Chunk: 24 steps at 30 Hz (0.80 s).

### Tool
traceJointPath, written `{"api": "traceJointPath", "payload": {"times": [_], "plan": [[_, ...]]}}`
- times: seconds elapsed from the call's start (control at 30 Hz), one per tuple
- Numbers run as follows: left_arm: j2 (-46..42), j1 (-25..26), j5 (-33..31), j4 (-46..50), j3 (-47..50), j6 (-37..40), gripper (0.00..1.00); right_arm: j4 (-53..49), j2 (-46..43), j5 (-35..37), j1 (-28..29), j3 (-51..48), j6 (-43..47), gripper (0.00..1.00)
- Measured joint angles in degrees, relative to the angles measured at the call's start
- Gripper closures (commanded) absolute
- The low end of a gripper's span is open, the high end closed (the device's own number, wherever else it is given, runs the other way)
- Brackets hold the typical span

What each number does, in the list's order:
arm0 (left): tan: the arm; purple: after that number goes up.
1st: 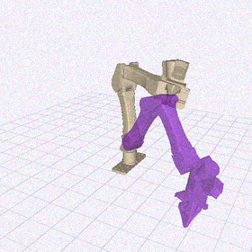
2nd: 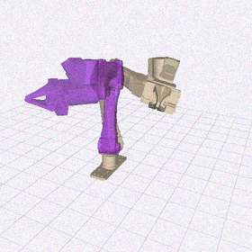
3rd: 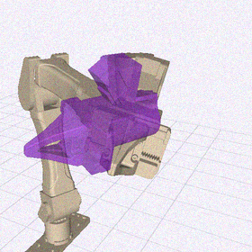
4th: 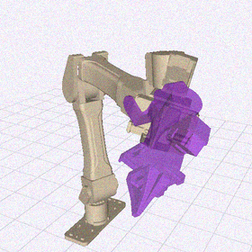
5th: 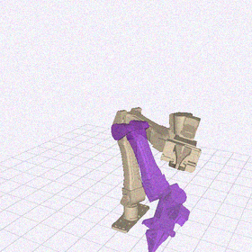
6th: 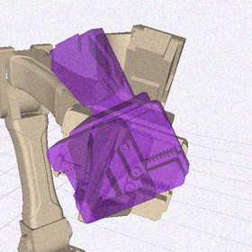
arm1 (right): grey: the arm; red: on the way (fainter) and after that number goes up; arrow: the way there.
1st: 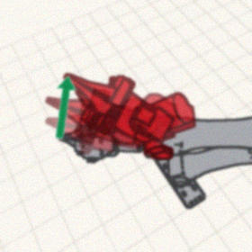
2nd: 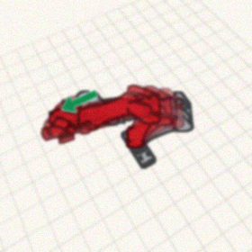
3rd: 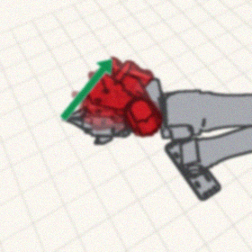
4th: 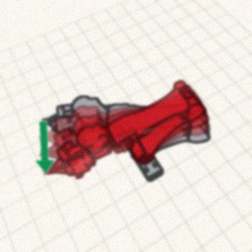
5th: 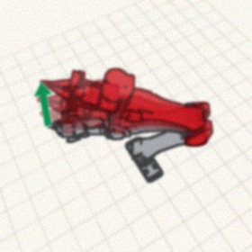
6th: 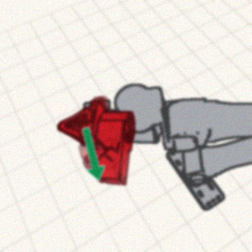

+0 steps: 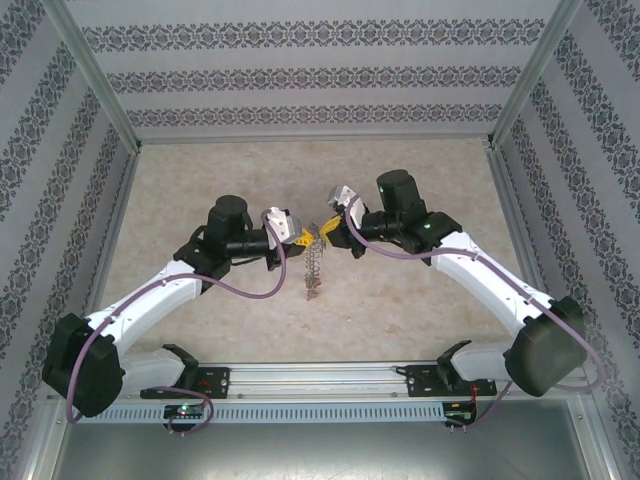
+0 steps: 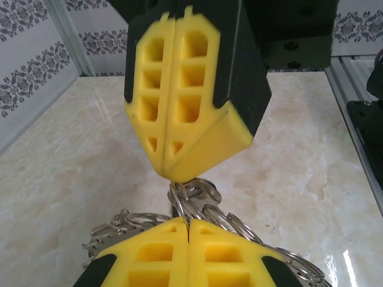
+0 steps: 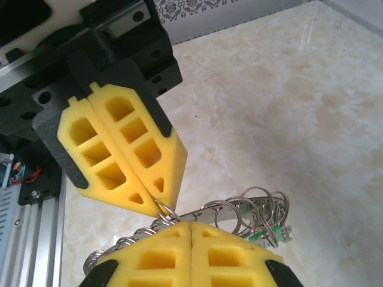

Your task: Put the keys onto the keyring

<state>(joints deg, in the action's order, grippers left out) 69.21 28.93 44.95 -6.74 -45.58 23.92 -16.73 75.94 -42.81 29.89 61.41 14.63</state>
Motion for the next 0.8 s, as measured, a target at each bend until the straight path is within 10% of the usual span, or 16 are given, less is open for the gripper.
{"api": "traceJointPath", "payload": {"times": [0.8], "plan": [[7.10,1.14,-3.69,-16.39,10.80,-5.38,1.00,6.73,9.25,-5.29,-2.05,-5.90,-2.71,0.98]]}}
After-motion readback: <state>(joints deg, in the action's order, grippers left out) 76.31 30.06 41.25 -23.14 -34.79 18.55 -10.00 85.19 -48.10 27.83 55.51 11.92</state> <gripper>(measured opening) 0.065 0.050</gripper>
